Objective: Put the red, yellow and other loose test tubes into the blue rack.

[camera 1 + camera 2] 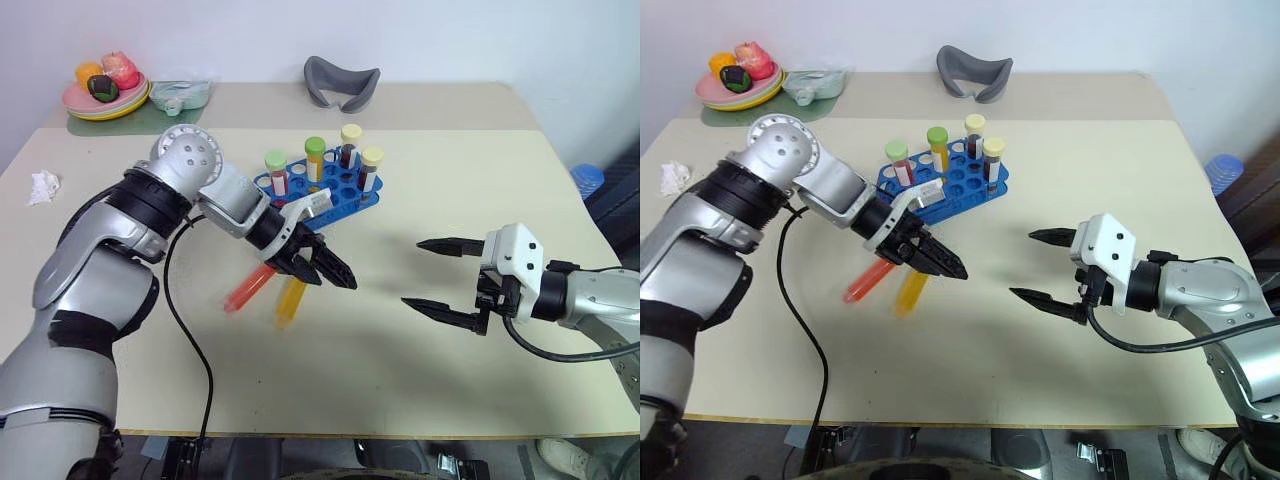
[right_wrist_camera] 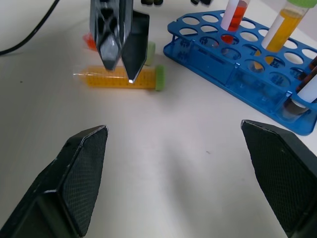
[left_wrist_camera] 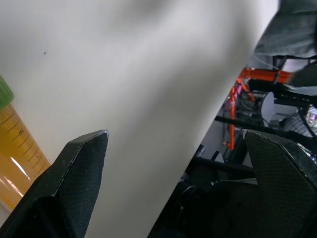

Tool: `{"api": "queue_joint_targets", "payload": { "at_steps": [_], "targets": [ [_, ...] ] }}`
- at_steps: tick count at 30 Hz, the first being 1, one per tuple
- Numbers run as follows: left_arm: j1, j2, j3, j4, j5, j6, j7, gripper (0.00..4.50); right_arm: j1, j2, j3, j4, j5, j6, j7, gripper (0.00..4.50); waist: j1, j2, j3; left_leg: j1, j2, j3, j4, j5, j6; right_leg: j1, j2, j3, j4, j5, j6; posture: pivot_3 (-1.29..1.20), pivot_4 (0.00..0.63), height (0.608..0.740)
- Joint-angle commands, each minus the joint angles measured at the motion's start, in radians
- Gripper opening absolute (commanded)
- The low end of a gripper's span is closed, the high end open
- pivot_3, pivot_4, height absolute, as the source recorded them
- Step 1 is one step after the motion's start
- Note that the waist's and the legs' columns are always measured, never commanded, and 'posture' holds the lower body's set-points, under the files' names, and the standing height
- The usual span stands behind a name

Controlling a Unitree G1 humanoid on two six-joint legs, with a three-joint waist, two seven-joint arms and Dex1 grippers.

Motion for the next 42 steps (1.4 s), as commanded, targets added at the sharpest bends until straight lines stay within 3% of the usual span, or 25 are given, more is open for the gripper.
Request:
{"api": "queue_joint_targets", "payload": {
  "at_steps": [1, 15, 22, 27, 33, 42],
  "targets": [
    [-0.043, -0.014, -0.012, 0.024, 0.047, 0.006, 0.013, 4.5, -0.02, -0.012, -0.031, -0.027, 0.014, -0.002, -0.001, 4.4, 0.0, 0.0, 0.0, 0.0, 0.0, 0.0, 0.0, 0.0, 0.0, 0.0, 0.0, 0.0, 0.0, 0.0, 0.0, 0.0, 0.15, 0.74],
    [-0.036, -0.04, -0.025, 0.069, 0.178, 0.006, 0.012, 4.5, -0.028, -0.008, -0.029, -0.028, 0.014, 0.006, -0.004, 4.4, 0.0, 0.0, 0.0, -0.001, 0.0, 0.0, 0.002, 0.0, 0.001, 0.0, 0.0, 0.0, 0.0, 0.0, 0.0, 0.0, 0.15, 0.74],
    [0.002, 0.028, 0.152, -0.119, 0.219, 0.006, -0.035, 4.5, -0.037, 0.001, -0.014, -0.019, 0.008, -0.001, -0.004, 4.4, 0.0, 0.0, 0.0, -0.001, 0.0, 0.0, 0.002, 0.0, 0.001, 0.0, 0.0, 0.0, 0.0, 0.0, 0.0, 0.0, 0.15, 0.74],
    [0.041, 0.149, 0.19, -0.253, 0.217, 0.006, -0.072, 4.5, -0.039, 0.007, -0.007, -0.006, 0.004, -0.014, 0.004, 4.4, -0.003, 0.0, 0.0, -0.001, 0.0, 0.0, 0.002, 0.0, 0.0, 0.0, 0.0, 0.0, 0.001, 0.0, 0.0, 0.0, 0.15, 0.74],
    [0.044, 0.24, 0.104, -0.279, 0.146, 0.006, -0.064, 4.5, -0.078, 0.021, 0.036, 0.037, -0.008, -0.04, 0.02, 4.4, 0.0, 0.0, 0.0, -0.001, 0.0, 0.0, 0.003, -0.001, 0.001, 0.0, 0.0, 0.0, 0.002, 0.0, 0.001, 0.0, 0.15, 0.74],
    [0.052, 0.234, 0.011, -0.212, 0.051, 0.006, 0.069, 4.5, -0.138, 0.03, 0.082, 0.078, -0.02, -0.052, 0.044, 4.4, -0.001, 0.0, 0.0, -0.002, 0.0, 0.0, 0.004, -0.001, 0.002, -0.001, 0.0, 0.0, 0.002, 0.0, 0.001, 0.0, 0.15, 0.74]
  ]
}}
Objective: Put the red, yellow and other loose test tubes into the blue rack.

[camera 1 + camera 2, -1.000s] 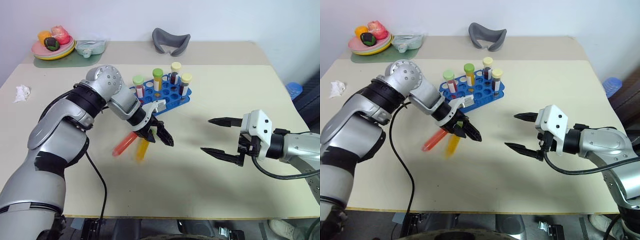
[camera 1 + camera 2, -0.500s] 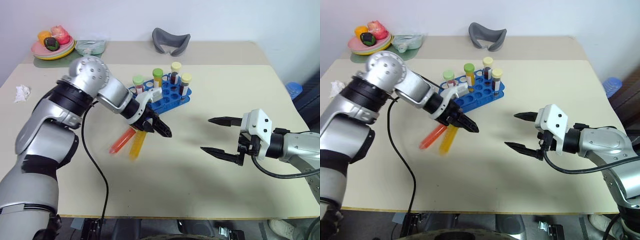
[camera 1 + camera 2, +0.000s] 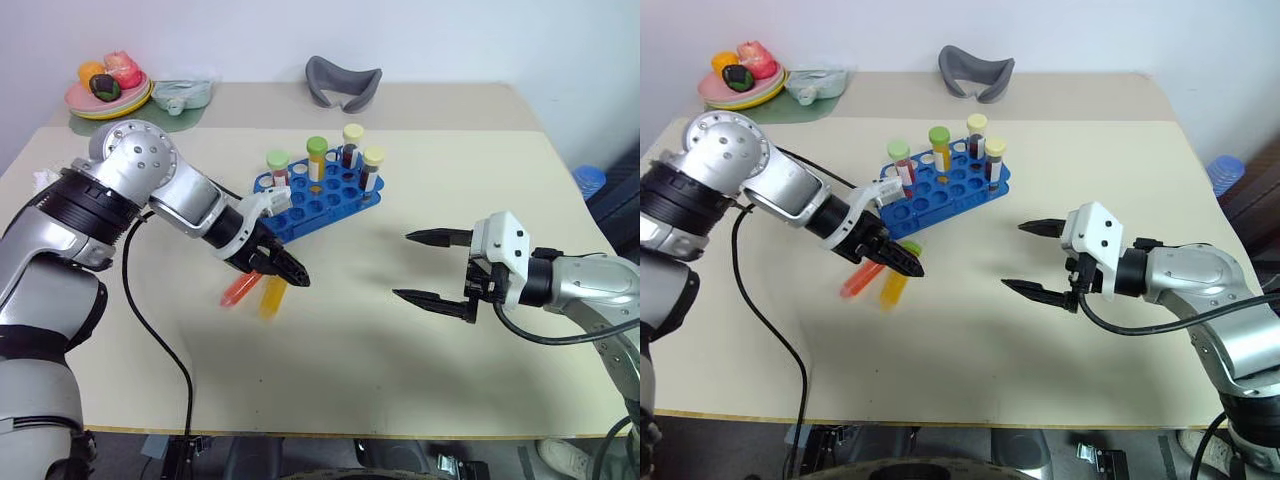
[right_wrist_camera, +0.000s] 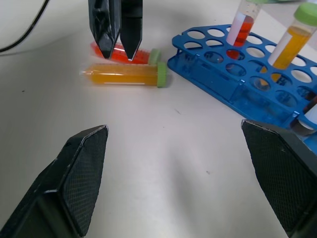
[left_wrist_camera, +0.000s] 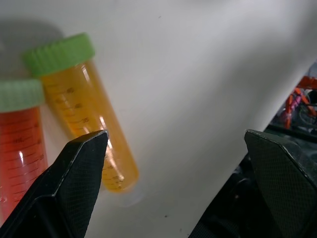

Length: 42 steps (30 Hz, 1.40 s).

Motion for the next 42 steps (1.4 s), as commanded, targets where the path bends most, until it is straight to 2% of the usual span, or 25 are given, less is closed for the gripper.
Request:
{"api": "queue_joint_targets", "payload": {
  "at_steps": [1, 16, 20, 28, 31, 35, 37, 42],
  "targets": [
    [-0.006, 0.005, 0.003, 0.001, -0.038, 0.005, 0.058, 4.5, -0.02, 0.007, -0.004, -0.012, 0.004, -0.016, 0.006, 4.4, 0.0, 0.0, 0.0, 0.0, 0.0, 0.0, 0.0, 0.0, 0.0, 0.0, 0.0, 0.0, 0.0, 0.0, 0.0, 0.0, 0.15, 0.74],
    [0.098, -0.046, 0.089, -0.108, 0.058, 0.005, 0.281, 4.5, 0.014, 0.004, -0.036, -0.047, 0.026, 0.016, -0.011, 4.4, 0.001, 0.0, 0.0, 0.0, 0.0, 0.0, 0.001, 0.0, 0.0, 0.0, 0.0, 0.0, 0.001, 0.0, 0.0, 0.0, 0.15, 0.74],
    [0.146, -0.086, 0.13, -0.135, 0.082, 0.005, 0.333, 4.5, 0.018, 0.001, -0.044, -0.055, 0.036, 0.03, -0.013, 4.4, 0.002, 0.001, -0.001, 0.0, 0.0, 0.0, 0.001, 0.0, 0.0, 0.001, 0.0, 0.0, 0.001, 0.0, 0.0, 0.0, 0.15, 0.74],
    [0.195, -0.121, 0.199, -0.161, 0.068, 0.005, 0.415, 4.5, 0.025, -0.02, -0.071, -0.068, 0.058, 0.057, -0.007, 4.4, 0.004, 0.002, -0.001, 0.003, -0.001, 0.0, 0.001, 0.0, 0.0, 0.004, -0.001, 0.0, 0.001, 0.0, 0.0, 0.0, 0.15, 0.74],
    [0.207, -0.129, 0.219, -0.171, 0.071, 0.005, 0.432, 3.63, 0.025, -0.024, -0.075, -0.068, 0.061, 0.061, -0.006, 4.5, 0.003, 0.002, -0.001, 0.003, -0.001, 0.0, 0.001, 0.0, 0.0, 0.004, -0.001, 0.0, 0.001, 0.0, 0.0, 0.0, 0.15, 0.74],
    [0.214, -0.135, 0.236, -0.167, 0.061, 0.005, 0.457, 1.72, 0.028, -0.026, -0.077, -0.07, 0.063, 0.063, -0.008, 4.5, 0.003, 0.002, -0.001, 0.003, -0.001, 0.0, 0.001, 0.0, 0.0, 0.004, -0.001, 0.0, 0.001, 0.0, 0.0, 0.0, 0.15, 0.74],
    [0.219, -0.132, 0.247, -0.169, 0.049, 0.005, 0.47, 0.91, 0.031, -0.025, -0.079, -0.071, 0.063, 0.063, -0.009, 4.5, 0.003, 0.002, -0.001, 0.003, -0.001, 0.0, 0.001, 0.0, 0.0, 0.004, -0.001, 0.0, 0.001, 0.0, 0.0, 0.0, 0.15, 0.74],
    [0.232, -0.112, 0.273, -0.201, 0.028, 0.005, 0.503, 0.91, 0.034, -0.018, -0.079, -0.065, 0.06, 0.058, -0.011, 4.5, 0.001, 0.002, -0.001, 0.003, -0.001, 0.0, 0.001, 0.0, 0.0, 0.003, -0.001, 0.0, 0.001, 0.0, 0.0, 0.0, 0.15, 0.74]
  ]
}}
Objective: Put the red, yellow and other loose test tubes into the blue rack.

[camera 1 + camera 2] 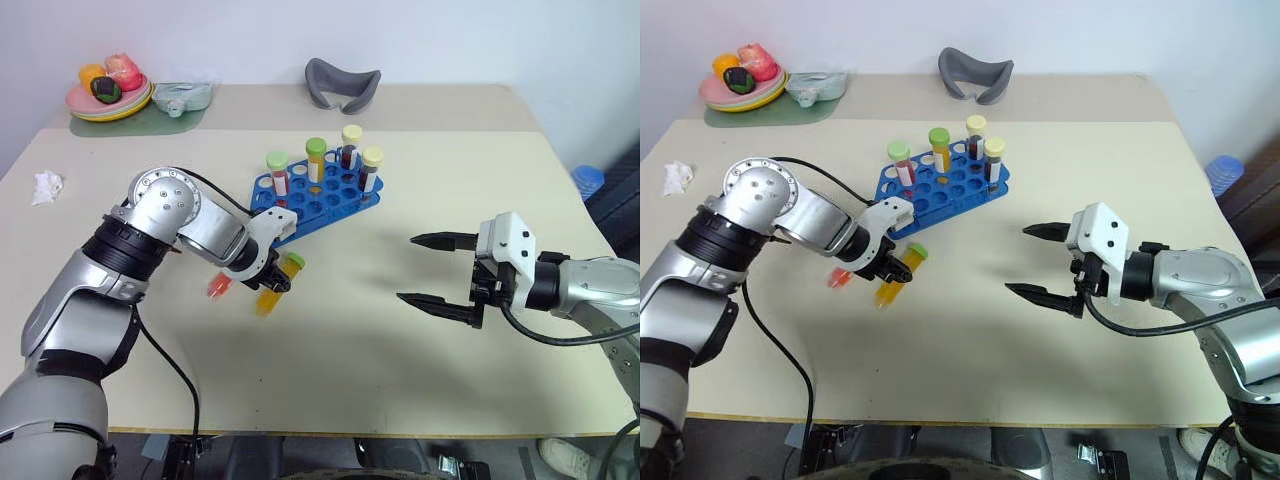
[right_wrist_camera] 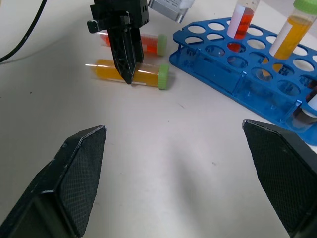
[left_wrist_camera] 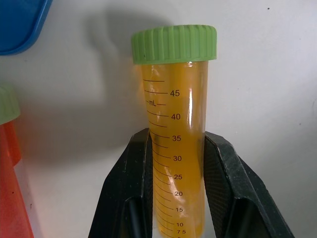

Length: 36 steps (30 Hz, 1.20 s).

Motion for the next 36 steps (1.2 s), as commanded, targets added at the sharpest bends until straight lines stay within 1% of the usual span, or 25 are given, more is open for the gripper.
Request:
{"api": "queue_joint_targets", "payload": {
  "at_steps": [1, 6, 8, 10, 13, 15, 17, 19, 21, 23, 24, 26, 27, 29, 30, 31, 34, 36],
  "targets": [
    [0.008, 0.018, 0.043, -0.04, -0.025, 0.006, 0.027, 0.91, -0.005, -0.001, -0.028, -0.023, 0.015, -0.011, 0.001, 4.5, 0.001, 0.0, 0.0, 0.0, 0.0, 0.0, 0.0, 0.0, 0.0, 0.0, 0.0, 0.0, 0.0, 0.0, 0.0, 0.0, 0.15, 0.74],
    [0.034, 0.014, 0.049, -0.064, -0.027, 0.006, 0.051, 0.91, -0.017, 0.008, -0.012, -0.013, 0.011, -0.016, -0.001, 4.5, 0.001, 0.0, 0.0, 0.0, 0.0, 0.0, 0.0, 0.0, 0.0, 0.0, 0.0, 0.0, 0.0, 0.0, 0.0, 0.0, 0.15, 0.74],
    [0.042, 0.007, 0.059, -0.077, -0.003, 0.006, 0.054, 0.91, -0.022, 0.01, -0.008, -0.011, 0.009, -0.016, -0.002, 4.5, 0.001, 0.0, 0.0, 0.0, 0.0, 0.0, 0.0, 0.0, 0.0, 0.0, 0.0, 0.0, 0.0, 0.0, 0.0, 0.0, 0.15, 0.74],
    [0.055, -0.009, 0.091, -0.103, 0.021, 0.006, 0.046, 0.91, -0.019, 0.01, -0.01, -0.01, 0.008, -0.018, -0.002, 4.5, 0.002, 0.0, 0.0, 0.0, 0.0, 0.0, 0.0, 0.0, 0.0, 0.0, 0.0, 0.0, 0.0, 0.0, 0.0, 0.0, 0.15, 0.74],
    [0.075, -0.011, 0.15, -0.205, 0.1, -0.025, 0.001, 0.91, -0.011, 0.006, -0.026, -0.009, 0.013, -0.017, 0.0, 4.5, 0.002, 0.0, 0.0, 0.0, 0.0, 0.0, 0.0, 0.0, 0.0, 0.0, 0.0, 0.0, 0.0, 0.0, 0.0, 0.0, 0.15, 0.74],
    [0.09, -0.016, 0.206, -0.266, 0.128, -0.067, -0.068, 0.91, -0.009, 0.006, -0.04, -0.007, 0.022, -0.01, -0.005, 4.5, 0.002, 0.0, 0.0, 0.0, 0.0, 0.0, 0.0, 0.0, -0.001, 0.0, 0.0, 0.0, 0.0, 0.0, 0.0, 0.0, 0.15, 0.74],
    [0.13, 0.021, 0.211, -0.43, 0.306, -0.247, -0.237, 0.91, -0.013, 0.02, -0.052, -0.012, 0.039, 0.008, -0.031, 4.5, 0.001, 0.0, 0.0, 0.0, 0.0, 0.0, 0.0, 0.001, -0.002, 0.0, 0.0, 0.0, 0.0, 0.0, 0.0, 0.0, 0.15, 0.74],
    [0.2, 0.039, 0.231, -0.529, 0.446, -0.416, -0.367, 0.91, -0.021, 0.055, -0.065, -0.026, 0.058, 0.029, -0.09, 4.5, 0.0, 0.0, 0.0, 0.0, 0.0, 0.0, -0.001, 0.003, -0.005, -0.001, 0.0, 0.0, 0.0, 0.0, 0.0, 0.0, 0.15, 0.74],
    [0.305, 0.021, 0.288, -0.587, 0.572, -0.637, -0.489, 0.91, -0.031, 0.115, -0.095, -0.048, 0.08, 0.061, -0.2, 4.5, 0.001, 0.001, 0.0, 0.0, 0.0, 0.001, -0.002, 0.003, -0.006, -0.001, 0.0, 0.0, -0.001, 0.0, 0.0, 0.0, 0.15, 0.74],
    [0.393, -0.028, 0.358, -0.595, 0.617, -0.791, -0.609, 0.91, -0.038, 0.164, -0.12, -0.07, 0.108, 0.095, -0.286, 4.5, 0.003, 0.0, 0.0, 0.001, 0.001, 0.002, -0.002, 0.003, -0.006, 0.0, 0.0, 0.001, -0.001, 0.0, 0.0, 0.0, 0.15, 0.74],
    [0.434, -0.046, 0.373, -0.587, 0.679, -0.9, -0.681, 0.91, -0.029, 0.186, -0.13, -0.091, 0.11, 0.108, -0.332, 4.5, 0.004, 0.001, 0.0, 0.0, 0.001, 0.001, -0.002, 0.003, -0.006, -0.001, 0.0, 0.0, -0.001, 0.0, 0.0, 0.0, 0.15, 0.74],
    [0.483, -0.073, 0.352, -0.548, 0.861, -1.125, -0.771, 0.91, -0.007, 0.226, -0.134, -0.136, 0.098, 0.117, -0.407, 4.5, 0.007, 0.0, 0.0, -0.001, 0.001, 0.002, -0.001, 0.003, -0.005, 0.0, 0.0, 0.001, -0.001, 0.0, 0.0, 0.0, 0.15, 0.74],
    [0.492, -0.1, 0.351, -0.517, 0.914, -1.196, -0.792, 0.91, 0.001, 0.244, -0.134, -0.154, 0.099, 0.122, -0.438, 4.5, 0.009, 0.001, 0.0, -0.001, 0.001, 0.002, -0.001, 0.002, -0.004, -0.001, 0.0, 0.001, -0.001, 0.0, 0.0, 0.0, 0.15, 0.74],
    [0.485, -0.178, 0.371, -0.437, 0.948, -1.29, -0.83, 0.91, 0.004, 0.289, -0.121, -0.176, 0.092, 0.102, -0.483, 4.5, 0.013, 0.0, 0.0, -0.001, 0.0, 0.001, -0.002, 0.001, -0.003, 0.0, 0.0, 0.0, -0.002, 0.0, 0.0, 0.0, 0.15, 0.74],
    [0.481, -0.201, 0.379, -0.409, 0.957, -1.319, -0.853, 0.91, 0.003, 0.302, -0.112, -0.181, 0.083, 0.092, -0.496, 4.5, 0.013, 0.001, 0.0, -0.001, 0.0, 0.001, -0.001, 0.001, -0.001, 0.0, 0.0, 0.0, -0.002, 0.0, 0.0, 0.0, 0.15, 0.74],
    [0.469, -0.229, 0.375, -0.36, 1.014, -1.391, -0.866, 0.91, 0.0, 0.317, -0.099, -0.186, 0.065, 0.085, -0.518, 4.5, 0.013, 0.0, 0.0, -0.001, 0.0, 0.002, -0.001, 0.0, 0.0, 0.0, 0.0, 0.0, -0.002, 0.0, 0.0, 0.0, 0.15, 0.74],
    [0.428, -0.305, 0.389, -0.213, 1.092, -1.529, -0.922, 0.91, -0.019, 0.353, -0.055, -0.189, 0.022, 0.07, -0.569, 4.5, 0.011, 0.0, 0.0, -0.001, 0.0, 0.001, -0.001, 0.0, 0.0, 0.0, 0.0, 0.0, -0.003, 0.0, 0.0, 0.0, 0.15, 0.74],
    [0.402, -0.359, 0.398, -0.122, 1.124, -1.6, -0.94, 0.91, -0.031, 0.373, -0.03, -0.187, 0.0, 0.055, -0.59, 4.5, 0.007, 0.001, 0.0, -0.001, 0.0, 0.001, -0.001, 0.0, 0.0, 0.0, 0.0, 0.0, -0.002, 0.0, 0.0, 0.0, 0.15, 0.74]
  ]
}}
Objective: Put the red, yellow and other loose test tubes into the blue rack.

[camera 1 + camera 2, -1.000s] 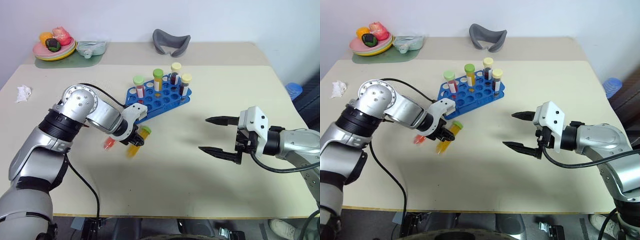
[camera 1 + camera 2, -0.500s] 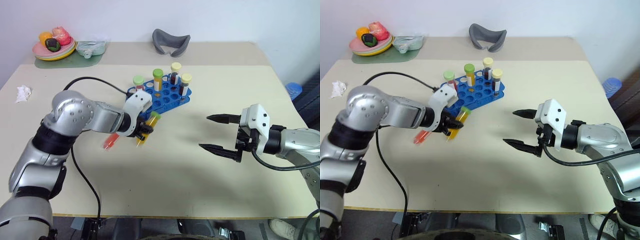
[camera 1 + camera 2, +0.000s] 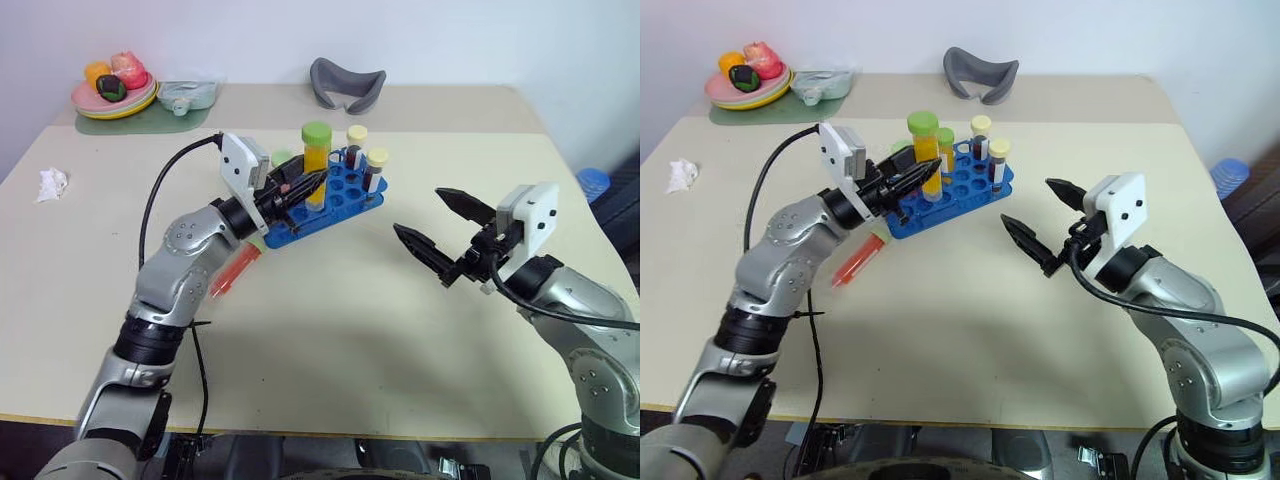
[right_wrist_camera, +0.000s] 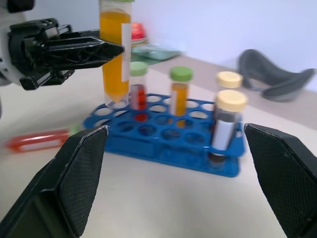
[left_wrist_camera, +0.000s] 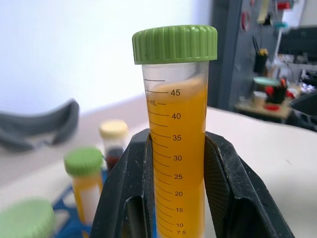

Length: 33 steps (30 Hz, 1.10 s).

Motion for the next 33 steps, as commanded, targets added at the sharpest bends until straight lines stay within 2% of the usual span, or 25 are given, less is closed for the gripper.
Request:
{"api": "queue_joint_targets", "payload": {
  "at_steps": [1, 4, 12, 21, 33],
  "targets": [
    [-0.064, -0.077, 0.036, 0.14, 0.093, -0.176, -0.03, 0.91, -0.038, 0.035, 0.035, -0.036, -0.041, -0.046, -0.048, 4.5, -0.004, 0.0, 0.0, 0.0, 0.0, 0.0, 0.0, 0.0, 0.0, 0.0, 0.0, 0.0, 0.0, 0.0, 0.0, 0.0, 0.15, 0.74],
    [-0.104, -0.154, 0.048, 0.277, 0.176, -0.322, 0.0, 0.91, -0.075, 0.062, 0.066, -0.04, -0.058, -0.042, -0.084, 4.5, -0.006, 0.0, 0.0, 0.0, 0.0, 0.0, 0.0, 0.0, 0.0, 0.0, 0.0, 0.0, 0.0, 0.0, 0.0, 0.0, 0.15, 0.74],
    [-0.135, -0.283, 0.021, 0.468, 0.331, -0.499, 0.027, 0.91, -0.084, 0.077, 0.047, -0.069, 0.001, -0.016, -0.102, 4.5, -0.006, 0.0, 0.0, 0.0, 0.0, 0.0, 0.0, -0.001, 0.001, 0.0, 0.0, 0.0, 0.0, 0.0, 0.0, 0.0, 0.15, 0.74],
    [-0.109, -0.353, -0.009, 0.516, 0.501, -0.632, 0.142, 0.91, -0.043, 0.019, -0.057, -0.091, 0.156, 0.026, -0.083, 4.5, -0.004, 0.0, 0.0, 0.0, 0.0, 0.0, 0.0, -0.001, 0.001, 0.0, 0.0, 0.0, 0.0, 0.0, 0.0, 0.0, 0.15, 0.74],
    [-0.149, -0.395, 0.029, 0.679, 0.591, -0.644, 0.342, 0.91, -0.007, -0.102, -0.169, -0.143, 0.304, 0.096, -0.147, 4.5, -0.003, 0.0, 0.0, 0.0, 0.0, -0.001, 0.0, -0.001, 0.002, 0.0, 0.0, 0.0, 0.0, 0.0, 0.0, 0.0, 0.15, 0.74]
  ]
}}
